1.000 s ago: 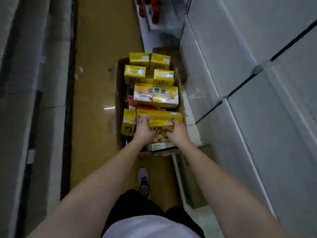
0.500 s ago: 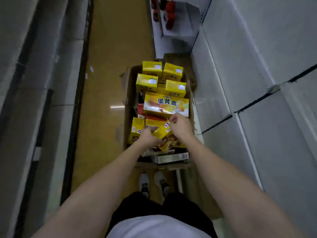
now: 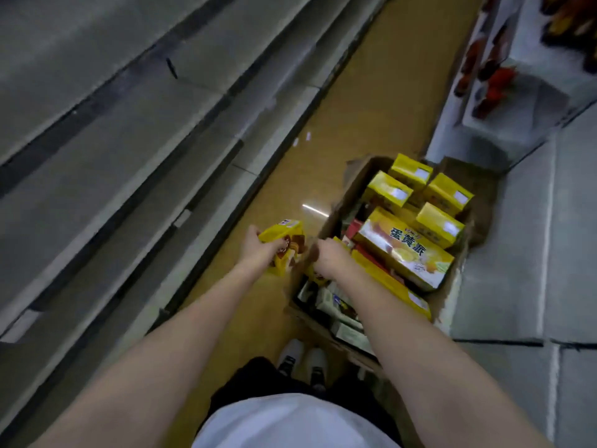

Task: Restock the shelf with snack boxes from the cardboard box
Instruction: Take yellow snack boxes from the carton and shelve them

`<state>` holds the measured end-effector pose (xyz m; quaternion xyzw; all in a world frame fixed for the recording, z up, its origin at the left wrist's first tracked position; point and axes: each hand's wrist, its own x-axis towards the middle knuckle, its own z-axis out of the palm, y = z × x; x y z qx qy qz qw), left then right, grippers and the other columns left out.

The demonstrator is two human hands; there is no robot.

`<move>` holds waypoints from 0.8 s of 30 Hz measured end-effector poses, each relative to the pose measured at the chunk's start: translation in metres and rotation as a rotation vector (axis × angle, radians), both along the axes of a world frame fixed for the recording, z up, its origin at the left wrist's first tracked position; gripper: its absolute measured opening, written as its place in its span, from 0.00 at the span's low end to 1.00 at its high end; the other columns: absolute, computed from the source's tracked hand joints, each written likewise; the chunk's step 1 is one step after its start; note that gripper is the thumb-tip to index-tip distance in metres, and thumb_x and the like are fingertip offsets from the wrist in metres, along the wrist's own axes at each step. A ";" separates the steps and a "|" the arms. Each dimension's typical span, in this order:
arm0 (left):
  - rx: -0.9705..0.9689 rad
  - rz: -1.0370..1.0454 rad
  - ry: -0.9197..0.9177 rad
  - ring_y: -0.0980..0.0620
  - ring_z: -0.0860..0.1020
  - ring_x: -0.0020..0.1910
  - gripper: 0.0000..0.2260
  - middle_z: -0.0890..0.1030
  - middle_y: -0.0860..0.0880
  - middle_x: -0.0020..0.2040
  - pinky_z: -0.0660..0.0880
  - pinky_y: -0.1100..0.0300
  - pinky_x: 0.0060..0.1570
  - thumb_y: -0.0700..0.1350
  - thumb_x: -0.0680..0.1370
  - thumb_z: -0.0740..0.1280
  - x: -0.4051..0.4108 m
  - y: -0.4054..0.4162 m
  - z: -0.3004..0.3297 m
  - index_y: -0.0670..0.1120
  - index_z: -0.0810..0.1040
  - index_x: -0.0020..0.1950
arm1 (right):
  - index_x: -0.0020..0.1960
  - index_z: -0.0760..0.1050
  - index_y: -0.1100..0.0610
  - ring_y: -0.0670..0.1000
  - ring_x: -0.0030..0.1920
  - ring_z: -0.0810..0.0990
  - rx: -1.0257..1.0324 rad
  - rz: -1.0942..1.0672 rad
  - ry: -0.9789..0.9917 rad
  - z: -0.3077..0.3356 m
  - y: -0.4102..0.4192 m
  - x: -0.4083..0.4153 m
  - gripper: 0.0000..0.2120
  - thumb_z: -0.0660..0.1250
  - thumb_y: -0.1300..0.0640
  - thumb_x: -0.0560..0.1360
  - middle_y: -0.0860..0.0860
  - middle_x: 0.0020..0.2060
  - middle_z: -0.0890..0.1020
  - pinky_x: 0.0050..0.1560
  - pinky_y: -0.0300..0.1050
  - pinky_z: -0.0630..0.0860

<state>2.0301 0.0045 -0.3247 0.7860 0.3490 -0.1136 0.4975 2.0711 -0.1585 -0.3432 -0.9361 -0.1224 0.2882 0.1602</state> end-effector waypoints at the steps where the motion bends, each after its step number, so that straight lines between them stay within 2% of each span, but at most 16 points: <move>1: 0.028 0.033 -0.007 0.46 0.76 0.48 0.22 0.77 0.46 0.49 0.71 0.68 0.36 0.45 0.73 0.75 -0.004 0.004 -0.001 0.41 0.68 0.61 | 0.57 0.77 0.56 0.61 0.58 0.79 -0.050 0.076 -0.001 -0.002 0.005 -0.002 0.14 0.64 0.55 0.73 0.58 0.57 0.81 0.56 0.50 0.78; 2: 0.063 0.046 0.003 0.43 0.76 0.54 0.26 0.77 0.44 0.54 0.72 0.63 0.43 0.46 0.73 0.75 -0.008 0.005 -0.004 0.40 0.67 0.64 | 0.60 0.76 0.57 0.61 0.59 0.79 -0.084 0.136 0.000 -0.005 0.009 -0.004 0.15 0.64 0.55 0.74 0.58 0.58 0.80 0.56 0.51 0.78; 3: 0.104 0.031 0.017 0.41 0.76 0.58 0.28 0.77 0.42 0.58 0.71 0.58 0.46 0.47 0.72 0.76 -0.013 0.005 -0.006 0.40 0.67 0.65 | 0.61 0.75 0.59 0.60 0.60 0.79 -0.123 0.184 0.000 -0.007 0.012 -0.006 0.16 0.65 0.55 0.75 0.58 0.58 0.79 0.57 0.52 0.77; 6: 0.165 -0.013 0.069 0.40 0.74 0.61 0.34 0.75 0.40 0.62 0.70 0.54 0.51 0.48 0.69 0.78 -0.025 0.000 -0.018 0.41 0.66 0.69 | 0.66 0.73 0.58 0.59 0.64 0.76 -0.218 0.353 -0.080 -0.019 0.012 -0.009 0.18 0.65 0.57 0.76 0.56 0.63 0.77 0.63 0.52 0.71; 8: 0.170 -0.003 0.089 0.40 0.73 0.65 0.39 0.73 0.40 0.67 0.70 0.53 0.57 0.48 0.70 0.78 -0.030 -0.006 -0.026 0.40 0.62 0.74 | 0.71 0.67 0.57 0.58 0.66 0.73 -0.254 0.426 -0.121 -0.033 0.009 -0.010 0.25 0.67 0.55 0.76 0.55 0.65 0.75 0.66 0.53 0.68; 10: 0.194 0.002 0.112 0.40 0.72 0.66 0.40 0.73 0.38 0.68 0.70 0.53 0.58 0.49 0.71 0.77 -0.034 -0.013 -0.032 0.40 0.60 0.76 | 0.73 0.66 0.57 0.58 0.67 0.72 -0.275 0.456 -0.134 -0.044 0.008 -0.012 0.28 0.67 0.54 0.76 0.55 0.65 0.75 0.67 0.54 0.67; 12: 0.233 -0.014 0.140 0.39 0.71 0.68 0.41 0.73 0.38 0.69 0.69 0.51 0.60 0.51 0.72 0.77 -0.036 -0.019 -0.038 0.40 0.59 0.77 | 0.70 0.69 0.54 0.57 0.67 0.70 -0.304 0.489 -0.135 -0.051 0.009 -0.012 0.23 0.66 0.53 0.76 0.55 0.65 0.74 0.66 0.54 0.64; 17: 0.307 -0.004 0.168 0.39 0.72 0.66 0.39 0.73 0.38 0.67 0.70 0.50 0.58 0.54 0.72 0.76 -0.037 -0.028 -0.045 0.42 0.61 0.75 | 0.68 0.70 0.52 0.56 0.69 0.67 -0.378 0.566 -0.147 -0.055 0.006 -0.011 0.25 0.70 0.48 0.74 0.54 0.66 0.72 0.69 0.54 0.61; 22: 0.344 -0.015 0.165 0.39 0.73 0.64 0.38 0.75 0.40 0.65 0.72 0.49 0.58 0.55 0.70 0.77 -0.037 -0.030 -0.043 0.42 0.63 0.72 | 0.69 0.67 0.54 0.57 0.68 0.68 -0.369 0.557 -0.199 -0.057 -0.002 -0.018 0.24 0.68 0.55 0.74 0.55 0.65 0.72 0.70 0.56 0.61; 24: 0.361 -0.014 0.158 0.40 0.74 0.63 0.35 0.75 0.41 0.64 0.73 0.50 0.56 0.54 0.70 0.77 -0.038 -0.031 -0.042 0.43 0.65 0.69 | 0.70 0.65 0.55 0.58 0.68 0.68 -0.358 0.551 -0.187 -0.051 -0.003 -0.018 0.28 0.71 0.55 0.73 0.55 0.65 0.72 0.70 0.56 0.61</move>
